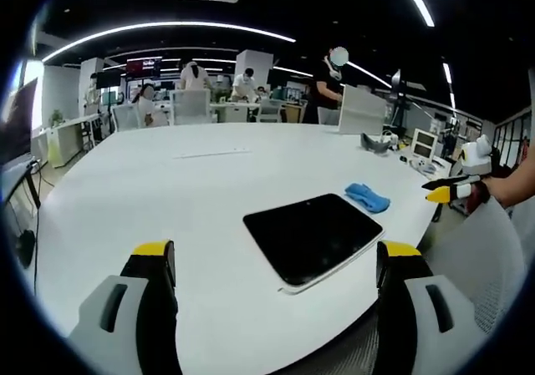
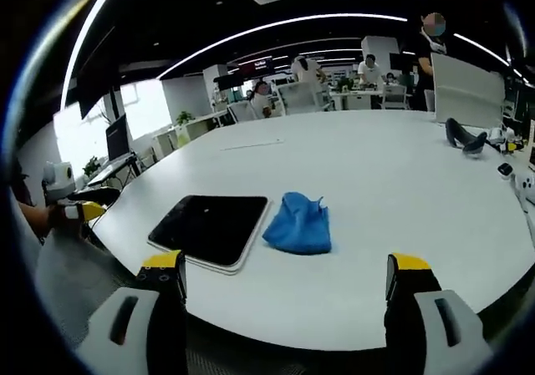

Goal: Wipe the mirror surface with the cleaning cloth until all visible marks leave the cleaned area.

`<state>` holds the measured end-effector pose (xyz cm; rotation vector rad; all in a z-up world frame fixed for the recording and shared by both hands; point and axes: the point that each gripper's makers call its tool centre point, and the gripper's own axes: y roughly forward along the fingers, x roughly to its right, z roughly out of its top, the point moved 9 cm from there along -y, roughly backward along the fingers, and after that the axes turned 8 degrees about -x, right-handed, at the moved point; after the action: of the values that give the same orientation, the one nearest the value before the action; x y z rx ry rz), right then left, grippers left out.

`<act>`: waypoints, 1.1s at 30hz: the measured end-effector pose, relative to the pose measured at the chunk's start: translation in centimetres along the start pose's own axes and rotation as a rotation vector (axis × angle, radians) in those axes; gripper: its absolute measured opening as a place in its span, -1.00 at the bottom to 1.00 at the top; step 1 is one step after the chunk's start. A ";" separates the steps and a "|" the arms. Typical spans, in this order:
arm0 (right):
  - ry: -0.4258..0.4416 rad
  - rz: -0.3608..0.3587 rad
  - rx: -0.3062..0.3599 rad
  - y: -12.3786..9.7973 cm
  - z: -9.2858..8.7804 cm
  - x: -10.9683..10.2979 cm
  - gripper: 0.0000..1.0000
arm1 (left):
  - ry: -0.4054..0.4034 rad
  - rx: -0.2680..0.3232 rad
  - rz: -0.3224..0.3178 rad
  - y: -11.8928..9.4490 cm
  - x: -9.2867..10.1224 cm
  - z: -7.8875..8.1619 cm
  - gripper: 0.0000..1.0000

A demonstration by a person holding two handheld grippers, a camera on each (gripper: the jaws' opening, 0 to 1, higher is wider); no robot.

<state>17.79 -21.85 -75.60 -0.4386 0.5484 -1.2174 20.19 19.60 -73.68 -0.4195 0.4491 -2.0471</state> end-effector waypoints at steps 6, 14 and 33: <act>-0.011 -0.022 -0.005 -0.2 -0.2 0.1 0.97 | -0.028 -0.011 -0.006 0.1 -0.3 -0.2 0.98; -0.084 -0.033 -0.018 -0.9 -0.4 0.9 0.97 | -0.012 -0.008 -0.002 0.0 -0.1 -0.2 0.98; -0.009 -0.012 -0.018 0.0 -0.1 3.1 0.97 | -0.026 -0.023 0.028 -0.1 -0.4 -0.3 0.98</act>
<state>18.51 -24.79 -76.21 -0.4631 0.5496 -1.2227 20.18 20.04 -74.00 -0.4510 0.4606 -2.0093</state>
